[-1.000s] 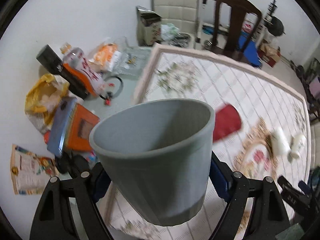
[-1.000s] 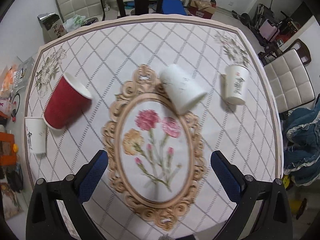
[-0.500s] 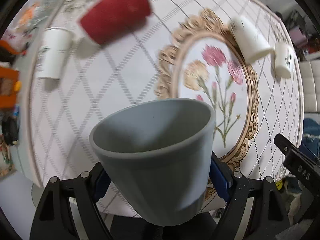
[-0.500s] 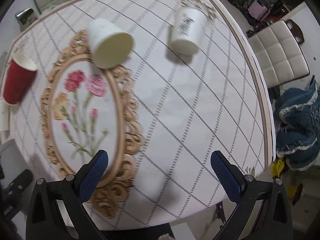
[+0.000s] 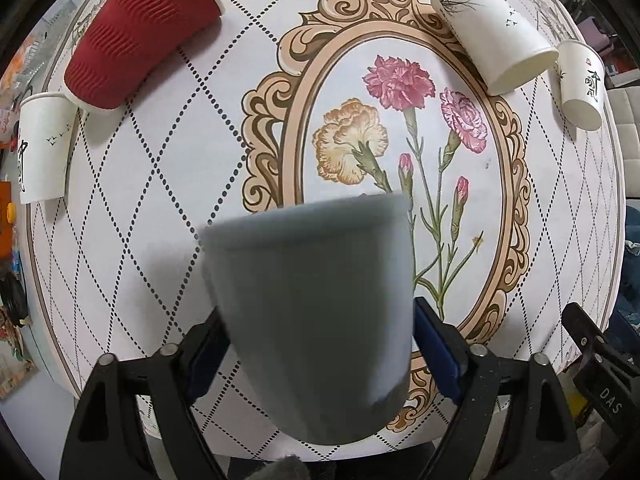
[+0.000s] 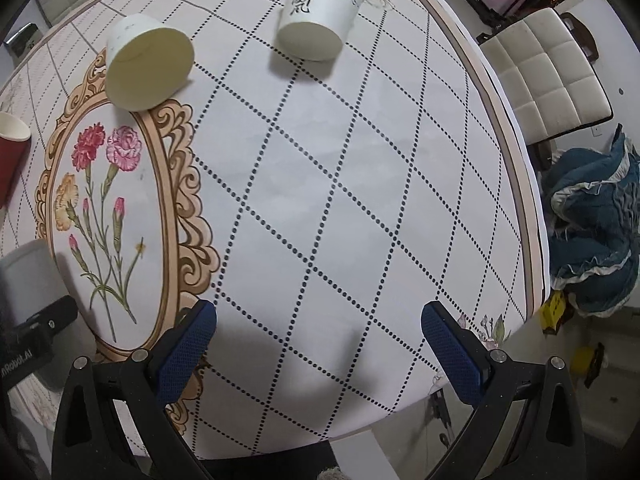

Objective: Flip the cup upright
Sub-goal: 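Lift the grey mug with the left tool and carry it over the table, then pass the grey mug from the left tool into the right tool's fingers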

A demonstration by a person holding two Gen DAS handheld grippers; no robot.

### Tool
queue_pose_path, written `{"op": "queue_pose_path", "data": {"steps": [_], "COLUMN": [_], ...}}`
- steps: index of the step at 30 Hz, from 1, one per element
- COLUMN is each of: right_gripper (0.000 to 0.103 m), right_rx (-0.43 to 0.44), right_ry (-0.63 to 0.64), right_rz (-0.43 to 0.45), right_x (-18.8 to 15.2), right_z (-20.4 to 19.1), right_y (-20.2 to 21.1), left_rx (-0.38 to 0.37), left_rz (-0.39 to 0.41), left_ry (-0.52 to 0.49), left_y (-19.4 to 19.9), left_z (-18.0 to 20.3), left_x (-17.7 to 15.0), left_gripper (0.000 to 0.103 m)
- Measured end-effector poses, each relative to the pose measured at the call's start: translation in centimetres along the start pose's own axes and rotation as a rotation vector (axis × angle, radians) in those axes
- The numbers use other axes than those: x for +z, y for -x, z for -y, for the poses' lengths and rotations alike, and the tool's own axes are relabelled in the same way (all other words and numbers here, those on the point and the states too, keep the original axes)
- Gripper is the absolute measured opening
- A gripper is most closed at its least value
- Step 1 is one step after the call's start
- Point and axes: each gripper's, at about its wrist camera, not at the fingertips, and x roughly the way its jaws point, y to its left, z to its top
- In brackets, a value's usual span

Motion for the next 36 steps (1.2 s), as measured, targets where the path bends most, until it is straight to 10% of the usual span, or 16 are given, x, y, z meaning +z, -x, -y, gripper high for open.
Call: {"op": "queue_pose_path", "data": {"steps": [15,25,36], "right_gripper": [0.103,0.103,0.103], "right_rx": [0.038,0.095,0.132], "right_ry": [0.005,0.038,0.157], "right_rz": [0.008,0.019,0.039], "right_x": [0.4,0.4,0.0], "right_z": [-0.8,-2.3,-8.1], "right_y": [0.4,1.8,4.1], "left_rx": [-0.052,0.159,0.248], "left_rz": [0.06,0.261,0.207], "left_ry": [0.084,0.178,0.311], "left_y": [4.8,10.5,6.7], "left_z": [-3.1,-8.4,-15.8], "left_x": [-1.2,-2.5,-5.5], "left_gripper": [0.097,0.097,0.097]}}
